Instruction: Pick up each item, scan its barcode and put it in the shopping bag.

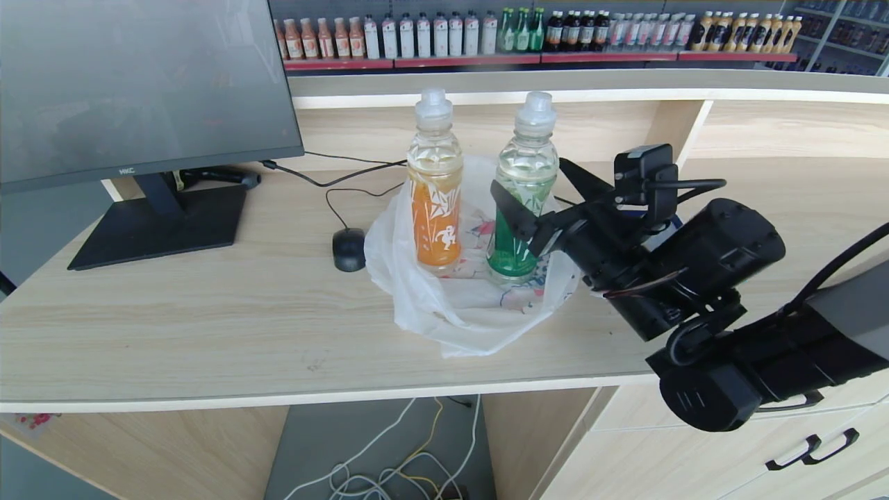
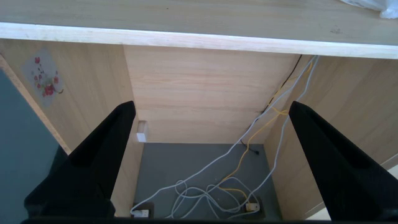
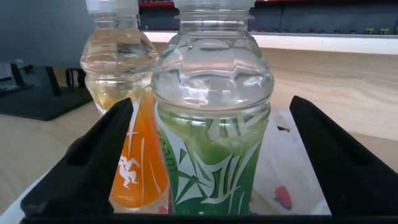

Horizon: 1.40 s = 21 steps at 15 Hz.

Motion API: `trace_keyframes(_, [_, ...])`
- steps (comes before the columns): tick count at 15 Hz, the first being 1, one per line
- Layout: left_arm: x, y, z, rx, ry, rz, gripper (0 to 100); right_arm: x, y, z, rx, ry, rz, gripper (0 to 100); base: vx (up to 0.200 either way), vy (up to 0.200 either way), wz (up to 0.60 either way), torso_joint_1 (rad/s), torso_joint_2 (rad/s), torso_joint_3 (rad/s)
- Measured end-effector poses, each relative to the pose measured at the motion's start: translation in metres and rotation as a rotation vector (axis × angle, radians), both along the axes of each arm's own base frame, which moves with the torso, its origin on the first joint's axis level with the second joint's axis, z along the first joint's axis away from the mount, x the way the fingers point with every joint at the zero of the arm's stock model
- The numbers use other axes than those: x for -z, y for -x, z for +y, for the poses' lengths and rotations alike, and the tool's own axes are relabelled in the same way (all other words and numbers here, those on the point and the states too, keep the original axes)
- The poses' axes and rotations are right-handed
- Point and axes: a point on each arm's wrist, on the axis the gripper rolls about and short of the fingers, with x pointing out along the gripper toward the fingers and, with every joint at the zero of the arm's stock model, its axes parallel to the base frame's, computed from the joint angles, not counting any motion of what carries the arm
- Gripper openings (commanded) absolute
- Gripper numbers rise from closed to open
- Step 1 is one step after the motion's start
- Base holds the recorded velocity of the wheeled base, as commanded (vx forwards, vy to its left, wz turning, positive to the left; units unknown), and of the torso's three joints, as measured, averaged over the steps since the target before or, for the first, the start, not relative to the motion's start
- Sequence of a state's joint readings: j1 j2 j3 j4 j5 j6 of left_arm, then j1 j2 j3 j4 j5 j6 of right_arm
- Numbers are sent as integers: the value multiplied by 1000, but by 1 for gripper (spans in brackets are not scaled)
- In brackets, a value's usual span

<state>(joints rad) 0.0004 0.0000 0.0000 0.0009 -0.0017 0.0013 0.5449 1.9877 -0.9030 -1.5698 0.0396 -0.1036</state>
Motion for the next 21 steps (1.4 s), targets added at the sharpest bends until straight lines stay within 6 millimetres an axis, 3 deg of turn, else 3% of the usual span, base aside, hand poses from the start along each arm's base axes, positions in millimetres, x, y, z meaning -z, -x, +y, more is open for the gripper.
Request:
trace_keyframes(6, [0,0,0,0,0,0,100,-27,52,-31,-1,-13,-26,100,0,0,0,0,0,0])
trace_keyframes(9, [0,0,0,1,0,0,100,-42,103,-62,1,-30,-63,100,0,0,0,0,0,0])
trace_keyframes(11, [0,0,0,0,0,0,100,-43,150,-90,3,-42,-87,100,0,0,0,0,0,0])
trace_keyframes(13, [0,0,0,0,1,0,100,-28,198,-120,4,-46,-95,100,0,0,0,0,0,0])
trace_keyframes(15, [0,0,0,0,0,0,100,-12,233,-141,2,-38,-77,100,0,0,0,0,0,0])
trace_keyframes(17, [0,0,0,0,0,0,100,9,257,-155,-1,19,21,100,0,0,0,0,0,0])
trace_keyframes(21, [0,0,0,0,0,0,100,77,293,-177,-26,222,374,100,0,0,0,0,0,0])
